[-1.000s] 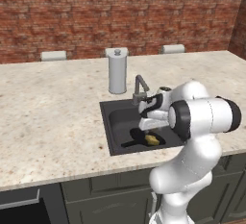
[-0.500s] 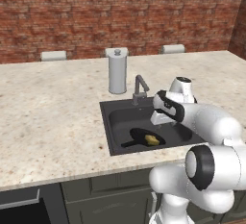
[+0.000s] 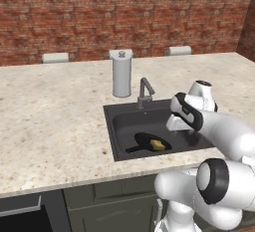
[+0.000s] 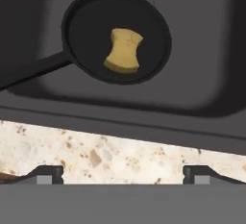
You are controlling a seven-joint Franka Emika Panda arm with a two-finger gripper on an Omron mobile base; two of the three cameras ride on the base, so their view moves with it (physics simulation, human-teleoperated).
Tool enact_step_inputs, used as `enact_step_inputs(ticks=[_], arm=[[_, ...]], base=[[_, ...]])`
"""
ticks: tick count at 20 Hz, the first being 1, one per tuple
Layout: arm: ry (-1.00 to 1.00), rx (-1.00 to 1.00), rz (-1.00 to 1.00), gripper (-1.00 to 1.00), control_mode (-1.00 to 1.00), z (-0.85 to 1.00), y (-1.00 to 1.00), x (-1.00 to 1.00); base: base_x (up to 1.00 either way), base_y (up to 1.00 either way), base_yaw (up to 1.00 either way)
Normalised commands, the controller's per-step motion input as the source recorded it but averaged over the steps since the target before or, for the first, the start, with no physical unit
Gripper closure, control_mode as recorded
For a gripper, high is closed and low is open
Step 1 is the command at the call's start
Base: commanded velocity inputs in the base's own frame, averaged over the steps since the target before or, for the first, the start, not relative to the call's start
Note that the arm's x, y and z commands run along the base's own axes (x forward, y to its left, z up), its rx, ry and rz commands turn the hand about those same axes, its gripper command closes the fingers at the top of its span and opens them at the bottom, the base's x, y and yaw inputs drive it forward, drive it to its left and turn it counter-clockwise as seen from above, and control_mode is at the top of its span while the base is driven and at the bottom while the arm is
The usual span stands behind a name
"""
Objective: Pick the pan and sponge and place them into the sink. Then turn on the water.
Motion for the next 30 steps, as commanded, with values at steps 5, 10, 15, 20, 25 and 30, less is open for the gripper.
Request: enact_step_inputs(ticks=[5, 10, 15, 20, 25, 30], arm=[[0.08, 0.37, -0.40, -1.00, -1.00, 0.54, 0.00, 0.44], [0.18, 0.44, -0.33, -1.00, -1.00, 0.36, 0.00, 0.60], [0.26, 0.47, -0.36, -1.00, -1.00, 0.30, -0.08, 0.27], [0.19, 0.25, -0.46, -1.00, -1.00, 0.05, 0.00, 0.00], [0.20, 0.30, -0.48, -1.00, -1.00, 0.02, 0.00, 0.09], [0.16, 0.32, -0.41, -1.00, -1.00, 0.20, 0.08, 0.32]], base=[[0.00, 0.00, 0.00], [0.00, 0.00, 0.00], [0.00, 0.00, 0.00], [0.00, 0.00, 0.00], [0.00, 0.00, 0.00], [0.00, 0.00, 0.00]])
